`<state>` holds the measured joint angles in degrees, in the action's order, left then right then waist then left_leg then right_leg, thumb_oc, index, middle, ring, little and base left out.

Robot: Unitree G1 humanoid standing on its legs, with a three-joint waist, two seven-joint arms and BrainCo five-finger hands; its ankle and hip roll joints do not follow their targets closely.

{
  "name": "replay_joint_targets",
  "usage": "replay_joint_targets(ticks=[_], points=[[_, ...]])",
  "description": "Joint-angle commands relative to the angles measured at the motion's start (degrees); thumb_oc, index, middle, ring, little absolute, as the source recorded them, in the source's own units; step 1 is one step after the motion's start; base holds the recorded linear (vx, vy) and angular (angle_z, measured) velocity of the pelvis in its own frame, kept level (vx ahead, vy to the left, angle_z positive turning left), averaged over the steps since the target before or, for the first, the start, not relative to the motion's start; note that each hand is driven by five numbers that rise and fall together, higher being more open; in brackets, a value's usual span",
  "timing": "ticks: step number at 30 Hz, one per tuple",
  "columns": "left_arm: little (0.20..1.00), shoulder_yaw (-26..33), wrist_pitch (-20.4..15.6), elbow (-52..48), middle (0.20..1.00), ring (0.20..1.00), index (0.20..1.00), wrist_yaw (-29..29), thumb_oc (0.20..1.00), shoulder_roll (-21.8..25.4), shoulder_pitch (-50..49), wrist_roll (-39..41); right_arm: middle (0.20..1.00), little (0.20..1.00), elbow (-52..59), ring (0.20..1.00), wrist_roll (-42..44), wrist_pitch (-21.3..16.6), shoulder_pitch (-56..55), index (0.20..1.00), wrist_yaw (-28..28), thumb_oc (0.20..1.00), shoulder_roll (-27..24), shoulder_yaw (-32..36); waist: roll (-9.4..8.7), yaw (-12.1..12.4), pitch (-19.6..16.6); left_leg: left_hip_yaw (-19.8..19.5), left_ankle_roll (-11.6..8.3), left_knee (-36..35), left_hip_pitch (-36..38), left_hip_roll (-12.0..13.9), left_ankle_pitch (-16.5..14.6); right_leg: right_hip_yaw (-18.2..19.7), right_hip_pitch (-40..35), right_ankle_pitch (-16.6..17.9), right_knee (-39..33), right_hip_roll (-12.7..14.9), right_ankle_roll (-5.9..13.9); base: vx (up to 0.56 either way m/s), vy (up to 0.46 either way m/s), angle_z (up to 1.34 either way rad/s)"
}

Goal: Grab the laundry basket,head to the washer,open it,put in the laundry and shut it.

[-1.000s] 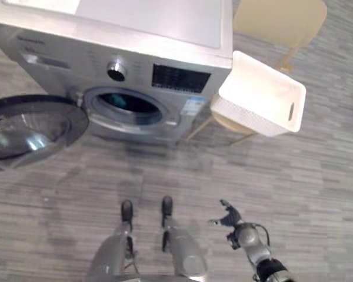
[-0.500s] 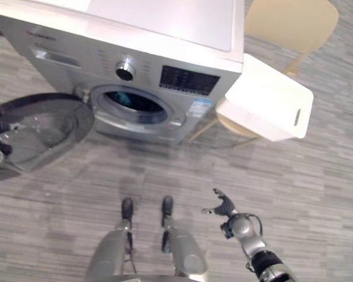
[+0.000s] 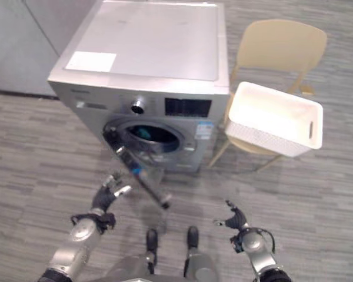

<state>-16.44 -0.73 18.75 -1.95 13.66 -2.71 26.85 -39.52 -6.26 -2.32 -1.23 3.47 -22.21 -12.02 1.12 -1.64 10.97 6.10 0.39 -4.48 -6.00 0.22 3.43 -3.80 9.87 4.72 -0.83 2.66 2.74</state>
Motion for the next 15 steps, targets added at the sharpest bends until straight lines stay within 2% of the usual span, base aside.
replay_joint_targets(ticks=[1,2,4,7,11,15], points=[[1.0,0.0,-2.6,0.9,1.0,1.0,1.0,-3.7,1.0,0.7,6.9,-0.3,1.0,1.0,0.6,1.0,0.1,-0.9,1.5,1.0,3.0,1.0,-0.6,-1.2,-1.83,0.4,0.4,-1.6,-0.41,0.8,-2.9,-1.0,-1.5,-0.4,0.8,-8.2,6.5,1.4,3.31,-0.1,-0.018,-0.43],[1.0,-2.5,-3.6,11.9,1.0,1.0,1.0,-8.3,1.0,-0.2,19.4,-4.7,1.0,1.0,-1.3,1.0,1.2,-0.7,3.5,1.0,4.9,1.0,-1.0,-3.3,-1.9,-1.7,1.2,-0.8,-0.7,0.2,-5.2,-0.5,-0.5,1.3,4.8,-7.3,6.7,0.7,3.1,-0.14,-0.008,-0.25],[1.0,-3.8,-3.8,21.5,1.0,1.0,1.0,-10.4,1.0,1.6,28.7,-9.3,1.0,1.0,-1.9,1.0,1.7,-0.8,5.1,1.0,5.6,1.0,-2.1,-5.3,-2.28,-3.2,1.7,0.1,-0.95,-0.2,-7.6,0.1,0.3,2.5,8.0,-6.0,6.6,0.3,3.12,-0.13,0.012,-0.31],[1.0,-5.7,-3.8,32.1,1.0,1.0,1.0,-10.6,1.0,7.7,40.5,-13.5,1.0,1.0,-1.5,1.0,2.0,-1.2,6.1,1.0,6.0,1.0,-3.8,-7.2,-2.99,-4.9,2.3,1.1,-1.36,-0.4,-10.4,0.6,1.2,3.7,11.3,-4.5,6.2,-0.1,3.33,-0.06,0.004,-0.63],[1.0,-8.3,-4.0,40.8,1.0,1.0,1.0,-11.0,1.0,16.3,53.1,-17.0,1.0,1.0,1.1,1.0,3.9,-2.9,5.9,1.0,6.1,1.0,-5.4,-7.8,-3.53,-6.7,2.3,1.1,-2.09,-0.5,-13.6,1.0,2.3,3.9,14.2,-2.8,5.2,-0.1,3.77,-0.04,-0.011,-0.29],[1.0,-8.0,-4.8,39.9,1.0,1.0,1.0,-11.8,1.0,18.9,55.6,-18.2,1.0,1.0,2.7,1.0,5.0,-4.8,4.2,1.0,5.5,1.0,-5.5,-7.4,-3.66,-7.1,2.0,0.7,-2.38,-0.5,-14.5,1.1,2.5,3.7,14.3,-2.1,3.6,0.2,4.2,0.0,-0.01,0.04]])
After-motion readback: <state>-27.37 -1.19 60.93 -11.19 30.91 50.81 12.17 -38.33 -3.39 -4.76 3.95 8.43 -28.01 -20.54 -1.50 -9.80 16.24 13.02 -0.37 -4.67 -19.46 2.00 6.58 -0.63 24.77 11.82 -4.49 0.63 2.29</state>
